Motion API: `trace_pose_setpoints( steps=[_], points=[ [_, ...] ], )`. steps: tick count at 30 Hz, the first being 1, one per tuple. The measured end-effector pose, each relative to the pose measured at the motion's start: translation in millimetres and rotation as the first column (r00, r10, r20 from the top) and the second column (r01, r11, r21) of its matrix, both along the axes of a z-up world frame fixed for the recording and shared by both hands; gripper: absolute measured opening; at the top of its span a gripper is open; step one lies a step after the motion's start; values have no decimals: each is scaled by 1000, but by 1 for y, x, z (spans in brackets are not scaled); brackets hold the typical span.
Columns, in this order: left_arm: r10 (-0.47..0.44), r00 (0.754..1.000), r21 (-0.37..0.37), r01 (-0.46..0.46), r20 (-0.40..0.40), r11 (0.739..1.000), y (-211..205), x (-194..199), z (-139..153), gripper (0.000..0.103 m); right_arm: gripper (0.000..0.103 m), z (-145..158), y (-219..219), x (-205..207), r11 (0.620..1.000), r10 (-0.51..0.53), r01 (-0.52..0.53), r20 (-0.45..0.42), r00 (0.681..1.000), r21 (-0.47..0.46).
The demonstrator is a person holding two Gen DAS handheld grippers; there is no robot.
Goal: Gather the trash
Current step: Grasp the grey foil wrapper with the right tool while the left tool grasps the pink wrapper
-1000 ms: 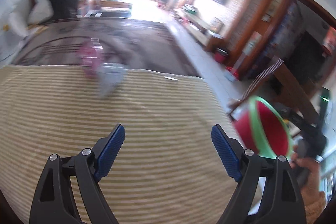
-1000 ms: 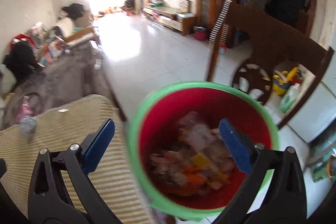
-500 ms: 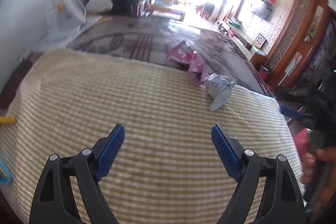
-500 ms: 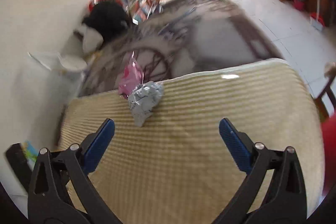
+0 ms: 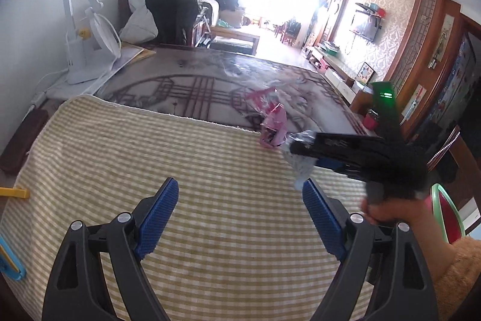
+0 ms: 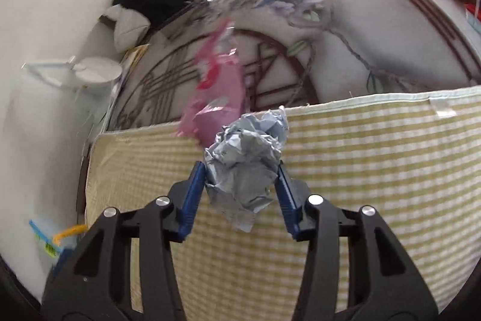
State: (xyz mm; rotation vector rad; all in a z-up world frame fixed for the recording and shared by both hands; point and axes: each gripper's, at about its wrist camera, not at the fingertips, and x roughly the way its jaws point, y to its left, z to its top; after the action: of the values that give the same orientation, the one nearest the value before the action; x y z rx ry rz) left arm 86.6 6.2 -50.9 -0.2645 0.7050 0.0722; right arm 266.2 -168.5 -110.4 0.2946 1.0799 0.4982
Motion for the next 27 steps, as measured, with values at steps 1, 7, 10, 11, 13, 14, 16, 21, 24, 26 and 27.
trace_pose_setpoints(
  steps=[1, 7, 10, 11, 13, 14, 16, 21, 24, 26, 27],
  points=[
    [2, 1000, -2, -2, -1, 1000, 1, -1, -1, 81, 45, 7, -6, -10, 1000, 19, -19, 15, 1000, -3],
    [20, 1000, 2, -20, -8, 1000, 1, -1, -5, 81, 45, 43, -61, -88, 999, 53, -53, 74, 996, -1],
    [31, 999, 32, -30, -24, 999, -5, 6, -11, 81, 45, 48, -91, -121, 1000, -3, 0, 127, 992, 20],
    [33, 998, 41, -31, -47, 999, -7, 13, -16, 81, 45, 48, -96, -122, 1000, -24, 22, 136, 990, 14],
    [22, 996, 26, -20, -81, 999, -11, 27, -22, 81, 45, 43, -106, -118, 998, -53, 49, 118, 992, 44],
    [23, 995, 21, -21, -92, 1000, -13, 35, -25, 81, 45, 42, -107, -113, 996, -59, 52, 107, 993, 67],
    [19, 992, 19, -17, -129, 1000, -20, 63, -29, 81, 45, 38, -111, -108, 996, -65, 58, 98, 993, 74],
    [39, 984, 9, -38, -176, 999, -28, 131, -29, 81, 46, 27, -117, -98, 985, -85, 79, 36, 996, 152],
    [54, 977, 88, -36, -205, 995, -38, 166, -32, 81, 46, 26, -121, -93, 979, -94, 87, 24, 995, 186],
    [63, 972, 148, -29, -227, 989, -46, 188, -39, 81, 46, 28, -123, -92, 974, -98, 91, 25, 995, 209],
    [65, 970, 160, -28, -234, 987, -48, 194, -40, 81, 46, 28, -126, -91, 972, -100, 92, 26, 995, 217]
  ],
)
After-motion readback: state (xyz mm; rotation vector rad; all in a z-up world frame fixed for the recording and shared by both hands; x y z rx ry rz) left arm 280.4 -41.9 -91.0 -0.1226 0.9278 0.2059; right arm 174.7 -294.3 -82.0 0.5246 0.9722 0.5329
